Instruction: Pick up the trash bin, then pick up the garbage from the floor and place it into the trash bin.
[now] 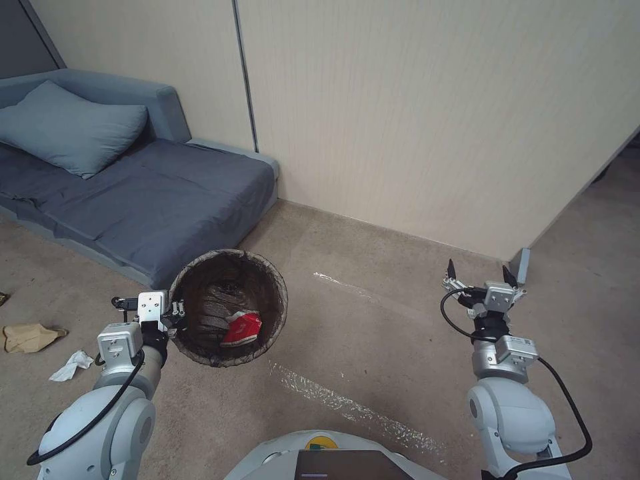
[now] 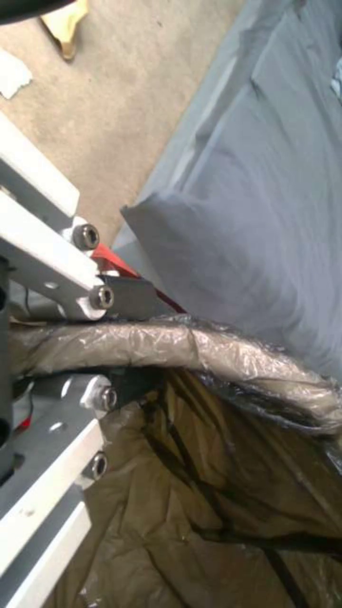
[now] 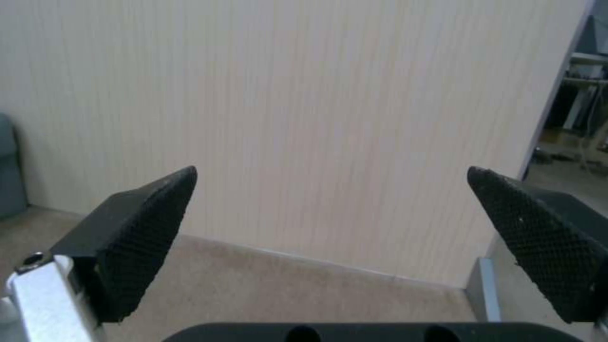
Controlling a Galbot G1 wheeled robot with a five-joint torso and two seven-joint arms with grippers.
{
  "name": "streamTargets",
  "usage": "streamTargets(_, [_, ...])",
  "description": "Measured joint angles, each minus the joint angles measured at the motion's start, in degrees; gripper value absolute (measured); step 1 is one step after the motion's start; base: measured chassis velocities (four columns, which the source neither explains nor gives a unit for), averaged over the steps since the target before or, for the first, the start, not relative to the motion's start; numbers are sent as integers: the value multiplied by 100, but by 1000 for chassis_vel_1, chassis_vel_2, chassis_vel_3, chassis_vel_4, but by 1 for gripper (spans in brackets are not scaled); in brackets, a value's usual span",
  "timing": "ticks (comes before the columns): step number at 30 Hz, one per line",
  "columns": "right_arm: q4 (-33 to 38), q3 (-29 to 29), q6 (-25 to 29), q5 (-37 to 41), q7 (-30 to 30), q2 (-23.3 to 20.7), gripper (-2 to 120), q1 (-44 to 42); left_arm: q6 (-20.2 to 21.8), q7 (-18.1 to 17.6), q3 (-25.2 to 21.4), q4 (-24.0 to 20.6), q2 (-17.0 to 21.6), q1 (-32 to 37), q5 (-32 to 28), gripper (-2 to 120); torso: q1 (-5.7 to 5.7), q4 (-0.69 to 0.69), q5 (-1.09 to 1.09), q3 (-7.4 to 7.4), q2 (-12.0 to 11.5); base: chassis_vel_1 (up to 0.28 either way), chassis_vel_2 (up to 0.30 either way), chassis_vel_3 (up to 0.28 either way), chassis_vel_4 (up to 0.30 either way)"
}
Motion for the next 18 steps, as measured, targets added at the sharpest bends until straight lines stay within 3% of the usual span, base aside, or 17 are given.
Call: streamTargets(18, [-60,-38,83,-85,-5,10,100,24,-1,-51,-21,0,-42,41,0,4,0,0,0,0,0,23,26,29,23])
